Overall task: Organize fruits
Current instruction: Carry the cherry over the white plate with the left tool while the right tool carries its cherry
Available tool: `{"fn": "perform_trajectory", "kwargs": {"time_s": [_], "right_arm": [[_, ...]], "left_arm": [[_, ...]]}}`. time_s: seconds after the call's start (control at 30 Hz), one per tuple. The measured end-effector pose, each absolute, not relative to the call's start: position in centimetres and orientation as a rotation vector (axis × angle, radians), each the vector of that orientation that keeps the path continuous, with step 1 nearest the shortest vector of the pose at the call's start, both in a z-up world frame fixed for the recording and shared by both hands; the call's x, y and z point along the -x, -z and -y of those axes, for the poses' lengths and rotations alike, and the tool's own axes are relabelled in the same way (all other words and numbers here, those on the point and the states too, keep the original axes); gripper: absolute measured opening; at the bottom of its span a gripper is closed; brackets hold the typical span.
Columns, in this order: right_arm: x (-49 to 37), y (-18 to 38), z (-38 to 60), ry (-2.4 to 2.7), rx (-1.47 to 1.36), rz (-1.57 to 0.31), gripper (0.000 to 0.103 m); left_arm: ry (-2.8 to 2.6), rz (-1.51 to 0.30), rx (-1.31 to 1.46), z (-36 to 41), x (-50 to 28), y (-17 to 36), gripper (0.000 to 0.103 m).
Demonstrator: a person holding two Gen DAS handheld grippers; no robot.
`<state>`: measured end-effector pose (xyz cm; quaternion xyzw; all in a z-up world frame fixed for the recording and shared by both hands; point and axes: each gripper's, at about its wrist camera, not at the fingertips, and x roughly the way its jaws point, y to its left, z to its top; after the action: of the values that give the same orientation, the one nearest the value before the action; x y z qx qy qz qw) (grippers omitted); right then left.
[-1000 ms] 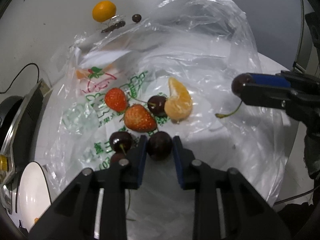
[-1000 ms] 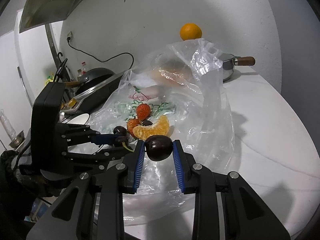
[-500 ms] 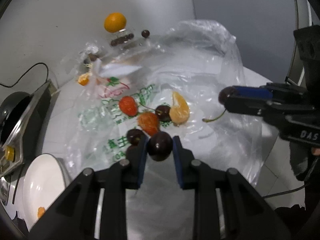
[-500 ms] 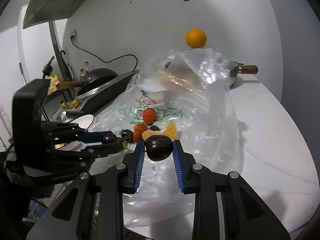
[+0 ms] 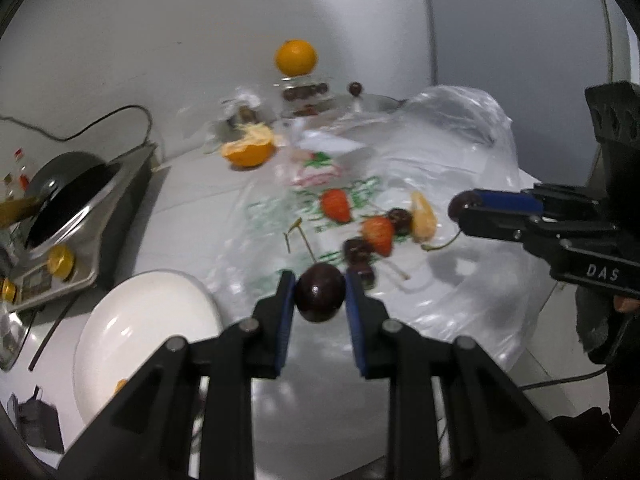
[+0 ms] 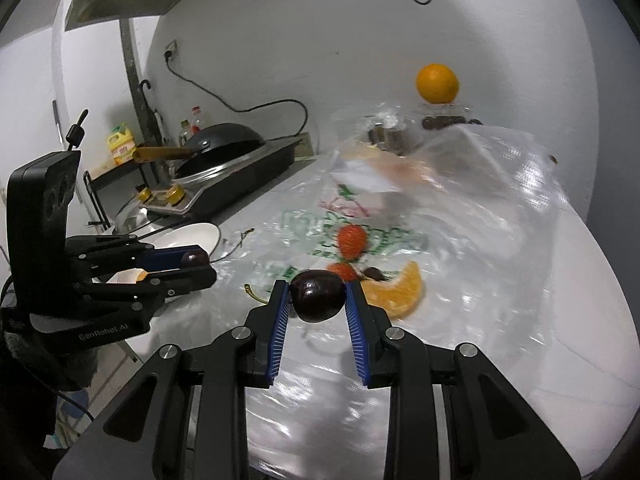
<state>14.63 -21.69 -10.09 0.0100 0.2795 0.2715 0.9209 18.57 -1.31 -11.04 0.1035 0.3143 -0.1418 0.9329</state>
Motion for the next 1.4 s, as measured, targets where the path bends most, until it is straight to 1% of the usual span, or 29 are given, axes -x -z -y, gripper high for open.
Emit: {"fn": "perform_trajectory", "kwargs": {"time_s": [0.33, 0.67, 1.03, 1.4], "right_arm": [[-15.0, 9.4, 15.6, -0.617, 0.032, -0.586, 0.031], [-16.0, 9.4, 9.8, -0.678, 0.086, -0.611, 0.031], [-17.3, 10.4, 3.9, -0.726, 0.136, -0.650, 0.030], [-18.1, 12.4, -0.2, -0.769, 0.162, -0.717, 0.030]], "left_arm": [[0.193, -0.613, -0.148, -5.8, -17.8, 11.0, 0.026], [0.110, -0.609, -0.108, -11.6, -17.8, 12.7, 0.026], [0.111, -0.639, -0.063, -14.7, -19.5, 14.8, 0.026], [0.049, -0.664, -0.014, -17.7, -19.4, 15.6, 0.026]]}}
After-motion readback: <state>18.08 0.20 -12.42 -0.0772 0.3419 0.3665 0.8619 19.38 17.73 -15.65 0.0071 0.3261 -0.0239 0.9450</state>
